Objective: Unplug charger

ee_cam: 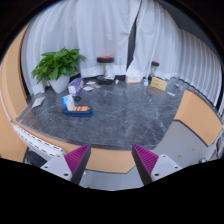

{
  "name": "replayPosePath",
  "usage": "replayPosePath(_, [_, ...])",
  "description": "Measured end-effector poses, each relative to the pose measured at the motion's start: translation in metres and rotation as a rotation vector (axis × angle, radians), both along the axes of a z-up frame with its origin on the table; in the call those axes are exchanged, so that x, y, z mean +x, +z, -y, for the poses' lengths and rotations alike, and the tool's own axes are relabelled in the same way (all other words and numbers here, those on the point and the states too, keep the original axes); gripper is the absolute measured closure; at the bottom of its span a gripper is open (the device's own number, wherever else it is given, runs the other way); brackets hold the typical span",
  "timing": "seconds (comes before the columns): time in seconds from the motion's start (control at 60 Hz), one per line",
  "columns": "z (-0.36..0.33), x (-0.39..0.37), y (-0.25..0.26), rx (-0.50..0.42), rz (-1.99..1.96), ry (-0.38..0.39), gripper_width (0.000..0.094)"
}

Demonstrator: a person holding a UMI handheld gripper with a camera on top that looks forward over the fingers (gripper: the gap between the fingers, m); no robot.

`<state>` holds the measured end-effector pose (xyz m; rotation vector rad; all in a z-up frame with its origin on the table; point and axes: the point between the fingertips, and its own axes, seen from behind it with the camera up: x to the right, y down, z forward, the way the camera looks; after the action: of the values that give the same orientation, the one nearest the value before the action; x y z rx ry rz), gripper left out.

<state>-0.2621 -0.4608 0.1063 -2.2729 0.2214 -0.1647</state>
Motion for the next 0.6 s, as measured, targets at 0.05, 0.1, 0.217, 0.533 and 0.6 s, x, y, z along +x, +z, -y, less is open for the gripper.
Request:
replayPosePath(0.05, [-0.019,-0.031,-0.013,-0.002,-0.021,0.035,0.0084])
replayPosePath(0.1, [-0.043,-0.063,-0.023,0.014,-0.032,0.066,0.0084])
replayPosePath(0.217, [-0.113,-0.13,-0.034,0.096,-0.068,0.109,0.0089])
replayPosePath(0.533, [-0.299,-0.174,-0.061,0.21,-0.008,0.095,0.0122])
replayPosePath(0.6, [-0.323,-0.174,-0.073,0.213,-0.017,0.075,0.0202])
